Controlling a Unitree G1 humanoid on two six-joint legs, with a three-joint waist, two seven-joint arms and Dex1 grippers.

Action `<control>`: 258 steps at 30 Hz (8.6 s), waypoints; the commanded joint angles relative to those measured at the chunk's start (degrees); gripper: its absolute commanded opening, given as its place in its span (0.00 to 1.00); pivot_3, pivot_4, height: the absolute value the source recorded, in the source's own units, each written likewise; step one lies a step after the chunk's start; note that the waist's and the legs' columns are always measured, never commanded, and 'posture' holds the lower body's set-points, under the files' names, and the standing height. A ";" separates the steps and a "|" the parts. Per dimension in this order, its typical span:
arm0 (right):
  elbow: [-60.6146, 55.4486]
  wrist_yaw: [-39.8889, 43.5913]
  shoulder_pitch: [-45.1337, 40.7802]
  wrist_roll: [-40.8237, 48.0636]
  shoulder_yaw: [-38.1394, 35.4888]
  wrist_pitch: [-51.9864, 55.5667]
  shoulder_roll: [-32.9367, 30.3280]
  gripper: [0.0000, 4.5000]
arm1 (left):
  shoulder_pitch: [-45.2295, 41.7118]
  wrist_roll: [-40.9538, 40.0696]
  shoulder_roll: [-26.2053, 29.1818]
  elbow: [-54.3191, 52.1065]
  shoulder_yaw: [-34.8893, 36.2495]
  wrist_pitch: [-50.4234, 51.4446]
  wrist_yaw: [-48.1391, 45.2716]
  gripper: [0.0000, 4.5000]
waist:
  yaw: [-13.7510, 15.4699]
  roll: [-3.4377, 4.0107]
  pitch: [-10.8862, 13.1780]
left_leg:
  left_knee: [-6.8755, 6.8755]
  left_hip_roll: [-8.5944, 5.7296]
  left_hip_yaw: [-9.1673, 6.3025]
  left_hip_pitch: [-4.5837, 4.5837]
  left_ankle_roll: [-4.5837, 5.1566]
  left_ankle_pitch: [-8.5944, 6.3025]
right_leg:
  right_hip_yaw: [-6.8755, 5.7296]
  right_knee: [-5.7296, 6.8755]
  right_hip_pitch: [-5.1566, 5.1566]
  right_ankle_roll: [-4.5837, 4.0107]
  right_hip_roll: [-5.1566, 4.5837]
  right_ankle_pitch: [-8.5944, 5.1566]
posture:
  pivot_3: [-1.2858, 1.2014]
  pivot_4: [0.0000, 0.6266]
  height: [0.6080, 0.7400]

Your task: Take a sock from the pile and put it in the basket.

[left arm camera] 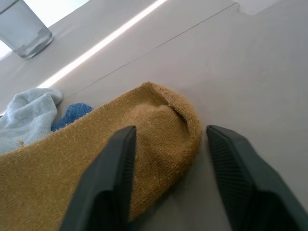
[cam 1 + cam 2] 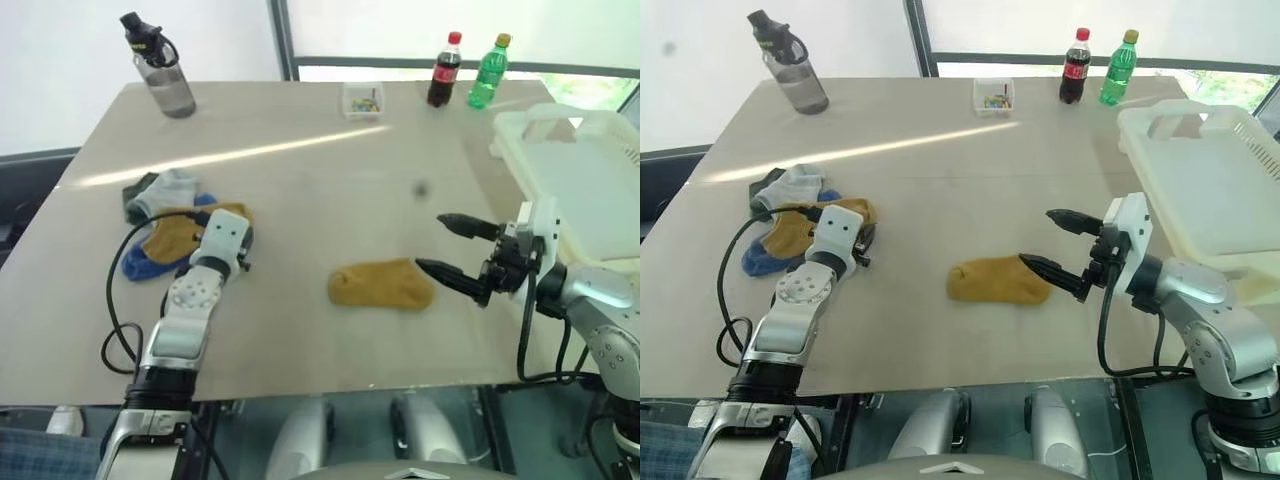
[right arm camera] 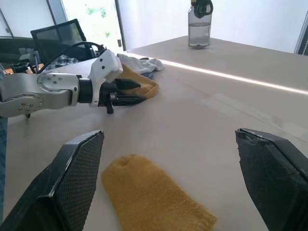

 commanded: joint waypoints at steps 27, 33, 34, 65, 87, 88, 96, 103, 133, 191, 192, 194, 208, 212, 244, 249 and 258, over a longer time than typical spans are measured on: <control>-0.83 -1.64 0.84 -1.21 -0.04 -2.52 1.19 1.00 | 3.74 -21.88 -11.35 -17.83 -2.03 15.57 -18.40 0.02 | 0.58 0.02 -0.05 | 0.18 -0.10 -0.08 -0.04 0.00 0.00 | -0.04 0.24 0.00 0.00 -0.06 -0.01 | 0.52 0.24 1.00; -0.82 -1.88 0.79 -1.33 0.05 -2.51 1.34 1.00 | 1.99 -40.70 -17.90 -28.66 2.90 24.36 -18.55 0.02 | 0.42 -0.03 -0.01 | 0.20 -0.10 -0.10 -0.11 0.00 0.00 | -0.06 0.20 -0.01 0.01 -0.07 -0.01 | 0.52 0.24 1.00; -0.80 -1.93 0.80 -1.36 0.04 -2.51 1.35 1.00 | 1.76 -45.95 -19.20 -30.05 4.98 26.18 -17.37 0.02 | 0.40 -0.03 -0.01 | 0.20 -0.10 -0.11 -0.11 0.00 0.00 | -0.06 0.21 -0.01 0.01 -0.07 -0.01 | 0.52 0.24 1.00; 3.59 -7.10 -4.00 -6.40 6.26 2.41 2.69 1.00 | 9.14 -44.57 -16.78 -16.98 21.12 27.10 6.66 0.02 | -0.15 0.01 -0.09 | 0.21 -0.01 0.02 0.08 -0.01 0.01 | 0.09 0.27 0.01 -0.02 0.10 -0.02 | 0.52 0.24 1.00; 25.07 -16.50 -28.54 -19.74 28.20 18.43 25.37 1.00 | 8.25 -46.62 -17.59 -22.96 22.86 29.34 15.65 0.02 | -0.15 -0.03 -0.11 | 0.14 -0.04 -0.08 -0.01 -0.04 0.00 | 0.03 0.29 -0.10 -0.06 0.07 0.00 | 0.52 0.24 1.00; 25.84 -16.47 -28.74 -20.29 28.88 17.99 26.22 1.00 | 8.43 -46.68 -17.83 -23.15 22.80 29.35 15.83 0.02 | -0.18 -0.03 -0.11 | 0.13 -0.04 -0.09 -0.01 -0.04 0.00 | 0.02 0.29 -0.10 -0.06 0.07 0.00 | 0.52 0.24 1.00; 34.00 -17.04 -30.09 -24.68 30.87 14.20 31.59 1.00 | 8.94 -46.96 -18.96 -23.90 22.10 29.28 16.54 0.02 | -0.15 -0.03 -0.11 | 0.11 -0.09 -0.09 -0.01 -0.04 0.00 | 0.01 0.29 -0.10 -0.06 0.05 0.00 | 0.52 0.24 1.00; 35.91 -15.87 -30.09 -27.49 30.74 12.03 31.50 0.50 | 9.45 -46.78 -18.77 -23.92 22.15 29.19 16.15 0.00 | -0.12 -0.03 -0.10 | 0.10 -0.11 -0.11 -0.02 -0.05 0.00 | -0.01 0.26 -0.11 -0.06 0.03 -0.01 | 0.52 0.24 1.00; -3.55 -9.80 -21.63 -2.83 6.80 44.93 8.75 0.01 | 18.15 -81.33 -19.91 -40.90 14.75 31.66 25.20 0.00 | 0.32 -0.03 -0.03 | -0.01 -0.17 -0.58 -0.60 -0.03 0.00 | -0.47 -0.43 -0.18 -0.06 -0.17 0.00 | 0.52 0.24 1.00; -9.37 -19.97 -12.96 4.82 2.18 46.91 0.76 0.00 | 17.84 -97.87 -6.94 -28.26 3.93 32.57 21.85 0.56 | 0.60 0.02 -0.04 | 0.16 -0.33 -1.03 -0.85 -0.02 0.02 | -0.94 -0.53 -0.14 -0.07 -0.17 -0.02 | 0.52 0.24 1.00; -9.38 -20.09 -12.95 4.90 2.17 46.90 0.78 0.00 | 18.00 -98.67 -6.79 -28.31 4.08 32.53 22.36 0.56 | 0.60 0.02 -0.04 | 0.16 -0.33 -1.02 -0.85 -0.02 0.02 | -0.94 -0.53 -0.14 -0.07 -0.17 -0.02 | 0.52 0.24 1.00; -9.40 -20.33 -12.91 5.00 2.16 46.89 0.89 0.00 | 17.92 -99.06 -6.56 -28.09 4.30 32.35 22.69 0.56 | 0.61 0.02 -0.04 | 0.16 -0.32 -1.02 -0.85 -0.02 0.02 | -0.94 -0.53 -0.14 -0.07 -0.18 -0.02 | 0.52 0.24 1.00; -9.29 -21.44 -12.83 5.25 2.47 46.64 1.51 0.00 | 14.92 -97.68 -9.47 -25.03 4.32 29.75 23.75 0.25 | 0.86 0.03 -0.04 | 0.18 -0.36 -1.02 -0.86 -0.03 0.02 | -0.95 -0.53 -0.13 -0.07 -0.17 -0.01 | 0.52 0.24 1.00; -9.18 -21.55 -12.94 5.18 2.50 46.63 1.53 0.00 | 14.75 -98.08 -9.63 -24.87 4.56 29.78 23.76 0.00 | 0.85 0.03 -0.04 | 0.18 -0.37 -1.03 -0.85 -0.03 0.03 | -0.95 -0.52 -0.13 -0.07 -0.17 -0.02 | 0.52 0.24 1.00; -7.67 -12.18 -1.06 -17.35 13.79 12.61 -12.54 0.00 | 18.66 -80.68 -6.32 -32.38 1.72 27.83 4.24 0.00 | 1.56 0.07 -0.06 | 0.21 -0.35 -0.96 -0.81 -0.04 0.04 | -0.93 -0.54 -0.08 -0.12 -0.15 -0.05 | 0.52 0.24 1.00; -6.86 -11.82 -2.44 -17.41 12.66 12.35 -11.07 0.00 | 18.48 -79.22 -7.63 -31.78 2.63 27.34 2.45 0.00 | 1.59 0.07 -0.06 | 0.23 -0.34 -0.97 -0.84 -0.04 0.03 | -0.93 -0.54 -0.09 -0.09 -0.16 -0.04 | 0.52 0.24 1.00; -3.46 -11.73 -3.73 -20.35 15.27 12.58 -9.66 0.00 | 18.75 -78.84 -8.38 -28.75 2.46 30.04 4.75 0.00 | 1.60 0.07 -0.06 | 0.23 -0.34 -1.00 -0.83 -0.04 0.03 | -0.94 -0.53 -0.08 -0.07 -0.16 -0.02 | 0.52 0.24 1.00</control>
